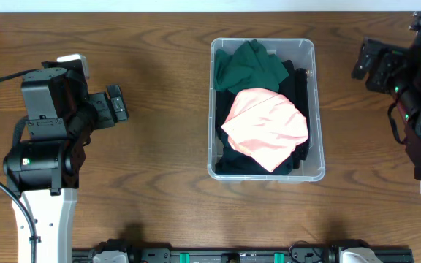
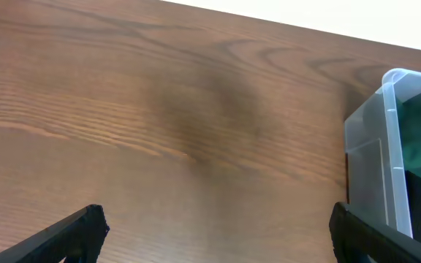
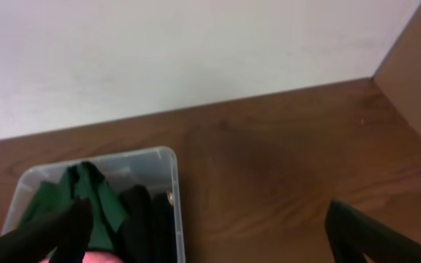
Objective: Pack container
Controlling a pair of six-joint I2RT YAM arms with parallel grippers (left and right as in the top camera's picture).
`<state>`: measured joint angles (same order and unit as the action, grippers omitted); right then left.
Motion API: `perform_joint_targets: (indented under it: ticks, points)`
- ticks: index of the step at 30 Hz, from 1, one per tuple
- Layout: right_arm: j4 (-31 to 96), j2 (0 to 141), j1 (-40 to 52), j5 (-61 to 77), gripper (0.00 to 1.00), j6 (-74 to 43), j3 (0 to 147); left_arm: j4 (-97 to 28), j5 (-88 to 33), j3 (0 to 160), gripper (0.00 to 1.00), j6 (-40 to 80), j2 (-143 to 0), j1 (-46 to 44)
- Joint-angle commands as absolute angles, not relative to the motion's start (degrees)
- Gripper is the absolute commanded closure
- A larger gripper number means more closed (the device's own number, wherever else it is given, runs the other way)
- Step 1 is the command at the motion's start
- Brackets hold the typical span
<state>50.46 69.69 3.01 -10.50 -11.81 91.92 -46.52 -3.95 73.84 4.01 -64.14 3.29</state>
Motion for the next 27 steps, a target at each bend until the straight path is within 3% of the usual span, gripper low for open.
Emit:
perform_joint_targets:
  ticks: [1,16,27]
  points:
    - [52.40,69.76,2.55,-10.96,0.01,-12.82,91.96,-47.11,-4.32,74.17,0.02,3.03,-63.99,3.57]
    - [61.10,69.76,2.55,-10.96,0.01,-12.82,91.96,-50.57,-3.70,74.15,0.02,2.85,-63.35,2.81]
    - [61.34,69.76,2.55,-10.94,0.01,-12.82,91.98,-45.45,-7.05,73.19,0.02,-8.67,-50.43,2.81]
